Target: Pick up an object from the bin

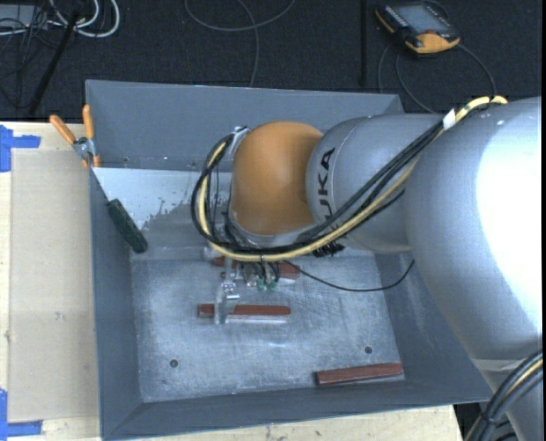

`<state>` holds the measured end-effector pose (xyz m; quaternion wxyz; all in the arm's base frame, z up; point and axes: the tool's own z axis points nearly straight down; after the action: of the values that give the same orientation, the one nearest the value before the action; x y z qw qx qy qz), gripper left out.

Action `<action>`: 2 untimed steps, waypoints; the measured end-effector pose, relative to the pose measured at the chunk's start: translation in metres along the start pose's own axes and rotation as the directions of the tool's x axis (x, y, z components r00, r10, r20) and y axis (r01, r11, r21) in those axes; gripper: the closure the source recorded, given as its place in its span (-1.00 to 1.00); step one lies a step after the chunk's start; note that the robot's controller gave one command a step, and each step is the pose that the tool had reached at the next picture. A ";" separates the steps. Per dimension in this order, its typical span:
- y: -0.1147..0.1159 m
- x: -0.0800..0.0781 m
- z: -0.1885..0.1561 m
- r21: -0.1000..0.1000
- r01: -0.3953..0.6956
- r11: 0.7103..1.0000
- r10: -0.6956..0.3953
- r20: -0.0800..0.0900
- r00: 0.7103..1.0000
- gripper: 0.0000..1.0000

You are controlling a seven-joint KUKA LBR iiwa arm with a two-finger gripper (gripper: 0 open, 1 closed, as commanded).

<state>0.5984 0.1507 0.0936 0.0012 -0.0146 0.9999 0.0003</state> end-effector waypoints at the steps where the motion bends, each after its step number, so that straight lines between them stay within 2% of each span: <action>1: -0.013 0.003 0.012 -0.001 -0.023 1.000 0.023 -0.003 1.000 -1.00; 2: -0.048 0.018 -0.003 0.000 0.033 0.999 -0.033 -0.004 0.999 -1.00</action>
Offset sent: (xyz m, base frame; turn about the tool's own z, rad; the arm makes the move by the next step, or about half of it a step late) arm -0.0199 -0.0584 0.0064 -0.0410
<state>0.5820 0.1026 0.0964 -0.0009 -0.0309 0.9995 0.0001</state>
